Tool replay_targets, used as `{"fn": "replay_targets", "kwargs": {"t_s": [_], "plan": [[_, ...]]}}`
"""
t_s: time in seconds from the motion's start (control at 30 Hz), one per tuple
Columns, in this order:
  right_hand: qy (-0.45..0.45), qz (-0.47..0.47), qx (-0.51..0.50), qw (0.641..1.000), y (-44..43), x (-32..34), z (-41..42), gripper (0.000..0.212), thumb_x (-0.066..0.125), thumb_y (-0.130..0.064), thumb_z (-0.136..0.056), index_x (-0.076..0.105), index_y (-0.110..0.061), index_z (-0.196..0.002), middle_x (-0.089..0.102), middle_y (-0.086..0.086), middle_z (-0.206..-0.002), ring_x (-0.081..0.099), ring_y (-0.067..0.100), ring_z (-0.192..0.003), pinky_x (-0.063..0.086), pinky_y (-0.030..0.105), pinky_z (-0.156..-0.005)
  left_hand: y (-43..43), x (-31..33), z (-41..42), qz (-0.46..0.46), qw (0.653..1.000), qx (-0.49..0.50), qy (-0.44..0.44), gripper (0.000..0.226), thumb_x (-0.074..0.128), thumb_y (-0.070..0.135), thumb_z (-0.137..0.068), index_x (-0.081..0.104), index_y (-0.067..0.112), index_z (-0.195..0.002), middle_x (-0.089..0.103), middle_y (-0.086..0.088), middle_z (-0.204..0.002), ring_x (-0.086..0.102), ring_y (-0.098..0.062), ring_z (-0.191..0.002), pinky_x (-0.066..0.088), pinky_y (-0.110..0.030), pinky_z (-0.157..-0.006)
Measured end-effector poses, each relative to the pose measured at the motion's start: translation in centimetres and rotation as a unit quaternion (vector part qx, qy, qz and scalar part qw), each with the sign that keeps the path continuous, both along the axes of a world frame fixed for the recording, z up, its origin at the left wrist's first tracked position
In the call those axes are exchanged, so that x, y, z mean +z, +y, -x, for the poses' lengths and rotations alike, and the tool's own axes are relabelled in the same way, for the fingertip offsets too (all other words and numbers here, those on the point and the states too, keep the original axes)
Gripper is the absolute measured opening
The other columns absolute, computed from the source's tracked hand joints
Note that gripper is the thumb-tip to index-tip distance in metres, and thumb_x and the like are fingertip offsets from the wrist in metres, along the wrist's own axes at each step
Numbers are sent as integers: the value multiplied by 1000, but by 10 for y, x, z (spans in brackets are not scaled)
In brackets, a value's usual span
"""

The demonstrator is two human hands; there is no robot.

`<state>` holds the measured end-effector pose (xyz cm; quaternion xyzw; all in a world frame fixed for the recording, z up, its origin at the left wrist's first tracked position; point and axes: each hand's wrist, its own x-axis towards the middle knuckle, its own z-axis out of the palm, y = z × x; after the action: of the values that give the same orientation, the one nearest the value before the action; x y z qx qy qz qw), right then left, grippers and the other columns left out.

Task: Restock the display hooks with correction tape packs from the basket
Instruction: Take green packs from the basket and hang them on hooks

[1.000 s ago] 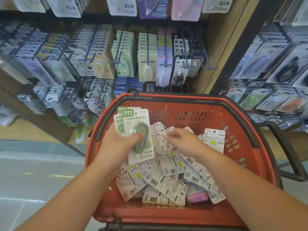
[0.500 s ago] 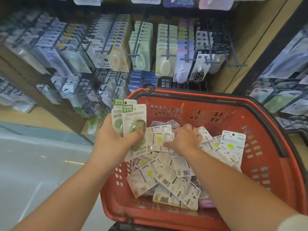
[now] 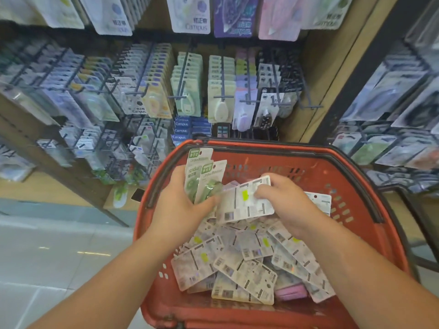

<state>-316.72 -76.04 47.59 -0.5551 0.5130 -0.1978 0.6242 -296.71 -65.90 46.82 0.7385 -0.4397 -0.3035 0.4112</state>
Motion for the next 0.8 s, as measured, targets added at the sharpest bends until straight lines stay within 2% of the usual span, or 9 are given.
{"fn": "replay_targets", "kwargs": {"t_s": [0.07, 0.17, 0.23, 0.3, 0.37, 0.47, 0.6, 0.7, 0.8], "plan": [[-80, -70, -15, 994, 8, 11, 1, 7, 55, -5, -96, 62, -3, -96, 71, 15, -84, 64, 24, -64, 53, 30, -50, -5, -3, 12, -12, 999, -52, 9, 63, 90, 25, -80, 49, 44, -123, 71, 24, -109, 68, 6, -101, 56, -31, -92], [-173, -165, -64, 969, 9, 11, 4, 33, 58, -32, -102, 62, 0, -110, 71, 18, -98, 66, 25, -62, 57, 30, -54, -10, -9, 24, -20, 993, -69, 96, 64, 89, 33, -75, 52, 40, -127, 75, 15, -116, 73, -5, -105, 59, -44, -98], [-215, -187, -89, 954, 9, 8, 8, 33, 56, -21, -103, 60, 5, -124, 74, 18, -99, 69, 23, -63, 59, 28, -55, -12, -10, 27, -6, 986, -53, 156, 68, 86, 39, -70, 54, 33, -130, 75, 7, -120, 74, -15, -109, 58, -53, -99], [-206, -172, -76, 960, 11, 4, 10, 33, 55, 4, -100, 59, 2, -132, 76, 16, -107, 70, 19, -68, 59, 23, -57, -14, -10, 29, 8, 978, -52, 200, 70, 86, 36, -71, 54, 25, -132, 75, 0, -121, 74, -22, -110, 57, -57, -100], [-162, -136, -27, 977, 12, 3, 10, 42, 59, 10, -96, 61, -6, -134, 73, 12, -121, 63, 12, -64, 50, 18, -50, -16, -9, 29, 11, 969, -66, 236, 67, 84, 27, -76, 54, 18, -136, 75, -7, -124, 73, -28, -114, 56, -59, -102], [-90, -76, 31, 993, 9, 4, 9, 40, 71, -5, -93, 69, -22, -128, 72, 3, -117, 42, 4, -53, 30, 18, -47, -14, -8, 27, 21, 958, -87, 273, 64, 80, 22, -84, 54, 15, -142, 72, -11, -131, 70, -34, -121, 52, -63, -106], [-42, -10, 48, 998, 12, 6, 7, 19, 78, -25, -88, 75, -29, -107, 77, -6, -108, 70, 5, -85, 45, 24, -75, -7, -5, 25, 45, 945, -86, 312, 45, 73, 16, -86, 66, 20, -130, 75, -13, -127, 71, -38, -117, 54, -61, -104], [-43, -5, 16, 999, 14, 2, 4, 22, 76, -36, -89, 72, -20, -103, 76, 2, -102, 69, 20, -93, 50, 34, -81, -4, -5, 24, 55, 942, -65, 324, 44, 72, 15, -86, 66, 21, -130, 76, -11, -126, 73, -34, -116, 58, -53, -100], [-87, -52, -52, 994, 16, -4, -6, 33, 67, -43, -95, 66, -11, -105, 70, 17, -97, 63, 26, -87, 53, 45, -82, -5, -12, 21, 52, 943, -16, 327, 56, 77, 18, -85, 60, 19, -139, 74, -7, -130, 71, -31, -121, 52, -59, -106]]}}
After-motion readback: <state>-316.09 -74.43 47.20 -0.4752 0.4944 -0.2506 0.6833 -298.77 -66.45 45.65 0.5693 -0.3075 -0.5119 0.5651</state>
